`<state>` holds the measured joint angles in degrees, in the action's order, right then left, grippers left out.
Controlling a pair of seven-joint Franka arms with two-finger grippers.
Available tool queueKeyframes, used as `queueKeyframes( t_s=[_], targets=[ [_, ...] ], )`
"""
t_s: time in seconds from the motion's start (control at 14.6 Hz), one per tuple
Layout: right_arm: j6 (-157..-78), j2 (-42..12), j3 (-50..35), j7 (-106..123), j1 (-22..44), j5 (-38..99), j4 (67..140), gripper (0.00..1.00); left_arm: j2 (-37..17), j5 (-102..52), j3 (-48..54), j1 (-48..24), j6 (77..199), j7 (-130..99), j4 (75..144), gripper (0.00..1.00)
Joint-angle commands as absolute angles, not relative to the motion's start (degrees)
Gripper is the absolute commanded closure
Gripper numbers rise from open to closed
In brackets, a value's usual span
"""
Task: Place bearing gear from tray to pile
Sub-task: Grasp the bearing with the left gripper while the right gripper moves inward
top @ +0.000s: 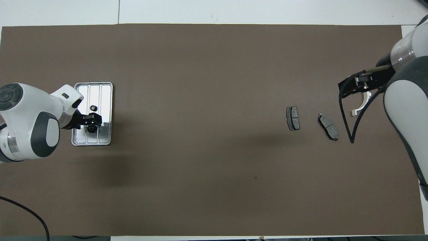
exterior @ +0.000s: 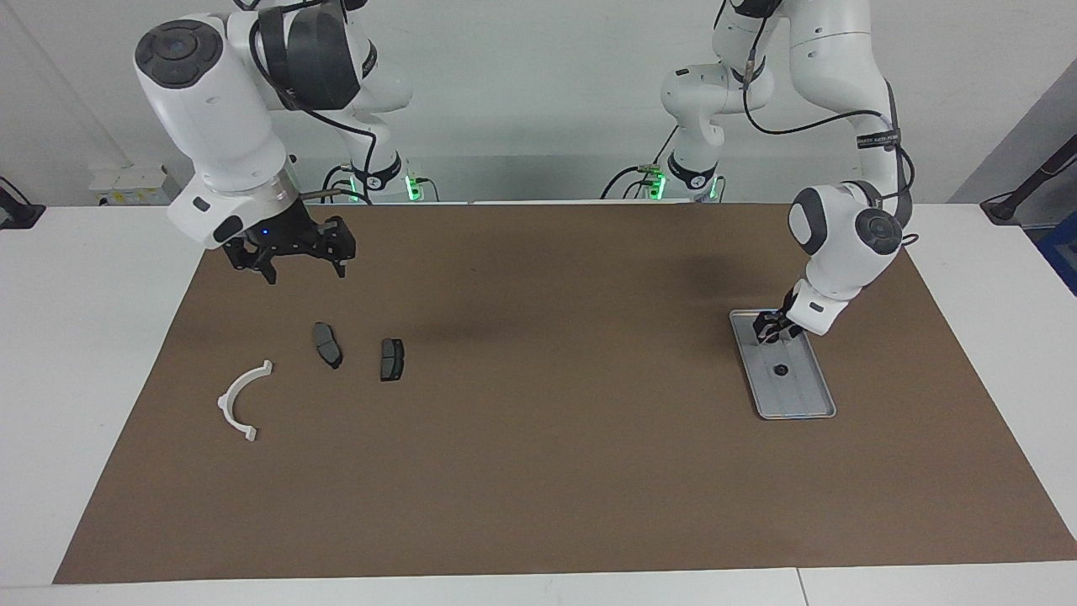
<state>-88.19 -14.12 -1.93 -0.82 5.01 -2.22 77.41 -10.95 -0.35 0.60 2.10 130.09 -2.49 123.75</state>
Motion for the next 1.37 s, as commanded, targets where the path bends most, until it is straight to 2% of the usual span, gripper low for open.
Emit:
queueKeyframes(
  t_s=[0.0, 0.21, 0.41, 0.55, 0.68, 0.89, 1.03, 1.3],
  targets=[
    [-91.22, -19.67, -2.02, -2.55, 5.62, -2.29, 74.18, 0.0, -9.84, -0.26, 0.97, 2.72, 131.48, -1.84, 125.77, 0.27],
    [-94.39, -23.54, -1.93, -5.36, 6.76, -2.72, 73.05, 0.0, -9.84, -0.26, 0.97, 2.46, 131.66, -2.37, 125.77, 0.33],
    [-94.04, -28.29, -1.93, -5.45, 6.86, -2.9, 67.95, 0.0, -9.93, -0.35, 0.97, 2.2, 132.27, -2.46, 125.77, 0.35],
    [-93.95, -29.44, -1.93, -5.45, 6.94, -2.9, 66.62, 0.0, -10.11, -0.26, 0.97, 2.02, 132.8, -2.46, 125.77, 0.43],
    [-93.78, -29.62, -1.76, -5.54, 7.99, -2.99, 66.36, 0.0, -10.11, -0.26, 0.97, 1.93, 132.8, -2.55, 125.95, 0.59],
    [-94.39, -29.79, -1.85, -7.54, 8.43, -2.9, 66.36, 0.0, -10.11, -0.26, 0.97, 1.93, 132.54, -2.46, 126.04, 0.98],
    [-95.44, -30.32, -2.02, -13.68, 9.31, -2.81, 66.27, 0.0, -10.72, -0.87, 1.05, 1.5, 130.88, -3.77, 123.15, 1.0],
    [-95.71, -32.86, -1.93, -15.38, 10.11, -2.81, 63.81, 0.0, -13.0, -2.1, 1.05, -6.22, 121.67, -19.56, 112.0, 1.0]
  ],
)
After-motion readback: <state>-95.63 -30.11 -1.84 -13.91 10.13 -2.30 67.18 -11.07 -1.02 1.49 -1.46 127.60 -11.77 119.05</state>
